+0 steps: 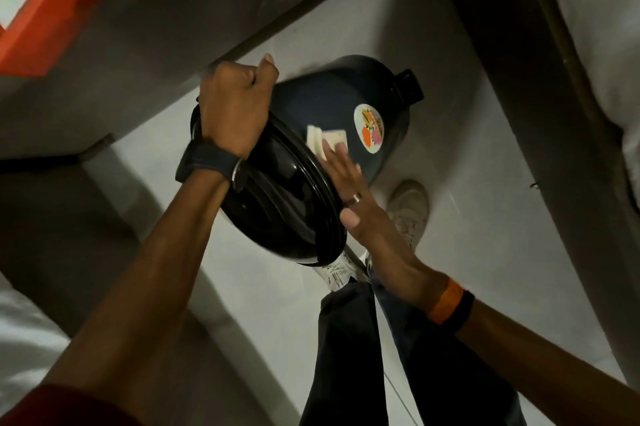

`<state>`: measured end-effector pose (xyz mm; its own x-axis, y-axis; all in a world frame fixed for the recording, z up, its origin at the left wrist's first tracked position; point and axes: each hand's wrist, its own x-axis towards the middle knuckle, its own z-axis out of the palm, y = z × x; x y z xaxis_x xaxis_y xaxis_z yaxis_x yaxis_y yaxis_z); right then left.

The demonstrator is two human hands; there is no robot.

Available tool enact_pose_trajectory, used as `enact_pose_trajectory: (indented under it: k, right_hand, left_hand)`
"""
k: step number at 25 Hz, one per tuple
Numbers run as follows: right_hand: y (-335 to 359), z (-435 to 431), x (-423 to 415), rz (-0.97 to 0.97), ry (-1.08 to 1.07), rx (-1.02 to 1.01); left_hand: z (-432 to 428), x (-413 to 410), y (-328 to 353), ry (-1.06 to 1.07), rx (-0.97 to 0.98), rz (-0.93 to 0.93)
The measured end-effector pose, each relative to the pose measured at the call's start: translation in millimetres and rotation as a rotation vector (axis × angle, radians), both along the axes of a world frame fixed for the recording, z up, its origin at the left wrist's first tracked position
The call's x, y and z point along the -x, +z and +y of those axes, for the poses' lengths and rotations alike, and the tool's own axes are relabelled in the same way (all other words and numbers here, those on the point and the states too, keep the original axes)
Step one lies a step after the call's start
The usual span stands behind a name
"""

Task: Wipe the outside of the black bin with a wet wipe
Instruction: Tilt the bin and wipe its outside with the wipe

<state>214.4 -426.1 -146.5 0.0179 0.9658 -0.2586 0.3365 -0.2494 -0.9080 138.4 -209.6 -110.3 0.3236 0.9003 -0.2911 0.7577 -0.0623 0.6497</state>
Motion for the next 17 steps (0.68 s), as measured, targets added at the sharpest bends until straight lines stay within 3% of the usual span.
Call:
enact_pose_trajectory:
  k: [2,6,7,11,13,17]
  right_hand:
    - [-5.2,-12.3,-10.7,-0.058,-0.056,-0.013]
    - [-23.4,27.0,-75.2,-0.098,-0.337,0.365]
    - [-20.1,39.5,-75.6,-0.134,-0.316,0.352]
    - [11.2,44.5,-25.7,-0.11,0.023,-0.095]
    - [9.7,43.6,-36.9,-0.15,0.063,-0.113]
    - [-4.5,50.9,-80.0,-0.281,-0.104,0.317]
  left_hand:
    - [7.2,2.3,-4.8,0.029,0.056,-0.015]
    - [10.9,4.3,-12.3,0.046,0.143,-0.048]
    - [11.0,2.8,-12.9,0.028,0.151,-0.045]
    - [4.5,-6.2,-10.0,-0.032,0.117,0.0]
    - [-3.0,-6.2,-7.1,-0.036,0.105,0.035]
    - [-8.8,-7.7,-4.7,-0.002,0.061,0.071]
